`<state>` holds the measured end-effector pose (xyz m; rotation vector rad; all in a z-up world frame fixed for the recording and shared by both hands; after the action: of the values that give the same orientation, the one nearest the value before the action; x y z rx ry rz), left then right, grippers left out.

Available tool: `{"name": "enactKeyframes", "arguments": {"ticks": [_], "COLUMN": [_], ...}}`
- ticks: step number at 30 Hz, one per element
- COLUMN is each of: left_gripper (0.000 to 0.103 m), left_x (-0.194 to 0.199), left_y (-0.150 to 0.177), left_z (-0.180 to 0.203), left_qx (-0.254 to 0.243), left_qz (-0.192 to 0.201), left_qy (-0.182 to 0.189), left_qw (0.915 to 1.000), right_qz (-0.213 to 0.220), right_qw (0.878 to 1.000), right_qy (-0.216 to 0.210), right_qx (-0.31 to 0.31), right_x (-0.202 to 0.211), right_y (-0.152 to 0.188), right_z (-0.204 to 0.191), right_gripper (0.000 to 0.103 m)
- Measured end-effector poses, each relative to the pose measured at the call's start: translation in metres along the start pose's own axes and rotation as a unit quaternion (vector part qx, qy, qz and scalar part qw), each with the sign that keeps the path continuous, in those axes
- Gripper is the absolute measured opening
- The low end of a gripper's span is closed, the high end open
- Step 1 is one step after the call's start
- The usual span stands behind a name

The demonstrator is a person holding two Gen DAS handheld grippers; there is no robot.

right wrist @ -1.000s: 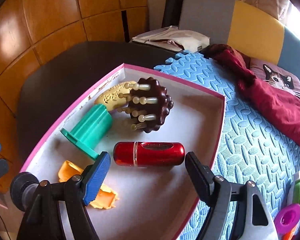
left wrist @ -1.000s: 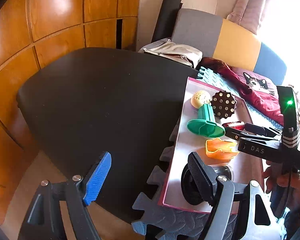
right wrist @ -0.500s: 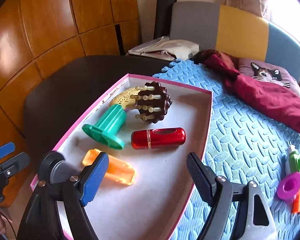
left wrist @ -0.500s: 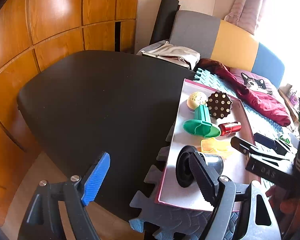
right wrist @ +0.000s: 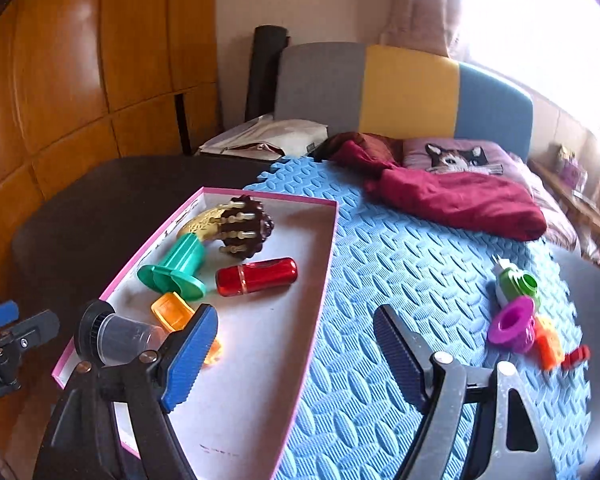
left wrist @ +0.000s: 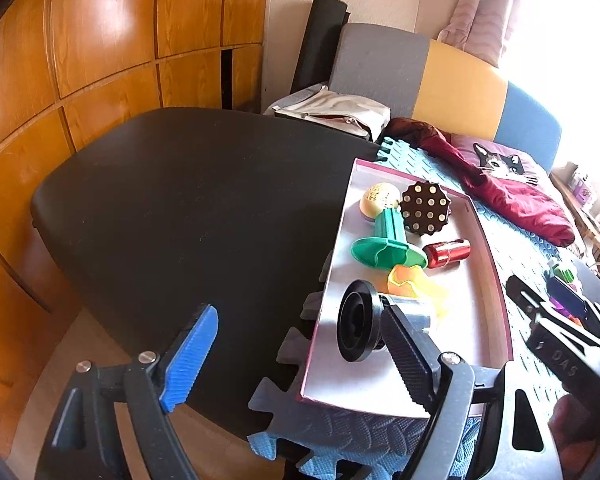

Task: Organize rigid objects
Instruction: 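Move both tools back toward the toys on the blue mat, then grasp the purple pig with the left gripper while the right gripper approaches the red block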

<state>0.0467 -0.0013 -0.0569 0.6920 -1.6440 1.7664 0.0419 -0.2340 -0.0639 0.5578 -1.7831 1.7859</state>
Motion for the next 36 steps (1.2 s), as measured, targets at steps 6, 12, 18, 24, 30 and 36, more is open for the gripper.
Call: {"name": "enactKeyframes", "arguments": {"ticks": [6, 12, 18, 24, 30, 36], "left_gripper": [0.086, 0.087, 0.091, 0.096, 0.097, 0.089], "left_x": [0.004, 0.005, 0.009, 0.01, -0.009, -0.031], "left_y": [-0.003, -0.002, -0.007, -0.01, 0.004, 0.02], "left_z": [0.012, 0.038, 0.085, 0.157, 0.248, 0.313], "left_qx": [-0.016, -0.051, -0.109, -0.161, -0.228, -0.268], "left_qz": [0.01, 0.008, 0.009, 0.003, -0.037, -0.074], "left_qy": [0.013, 0.038, 0.068, 0.14, 0.209, 0.243], "left_qw": [0.9997, 0.9979, 0.9917, 0.9769, 0.9504, 0.9295], "right_qz": [-0.009, -0.03, -0.052, -0.067, -0.09, -0.078], "right_qw": [0.997, 0.996, 0.986, 0.967, 0.963, 0.964], "right_qy": [-0.036, 0.007, 0.097, 0.174, 0.184, 0.183], "right_qx": [-0.065, -0.085, -0.122, -0.175, -0.174, -0.176], "right_x": [0.015, 0.027, 0.038, 0.048, 0.036, 0.04], "right_y": [0.009, 0.037, 0.067, 0.09, 0.112, 0.118], "right_z": [0.039, 0.087, 0.165, 0.232, 0.248, 0.246], "right_gripper": [0.078, 0.08, 0.08, 0.08, 0.082, 0.085]}}
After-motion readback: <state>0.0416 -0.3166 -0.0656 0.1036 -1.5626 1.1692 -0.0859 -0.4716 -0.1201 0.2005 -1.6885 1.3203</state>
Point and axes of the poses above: each gripper's, at about its wrist camera, not at the fingertips, and x roughly against the way its jaws point, z to its right, y to its underside, the point moved 6 cm from there along -x, roughly the way its jaws point
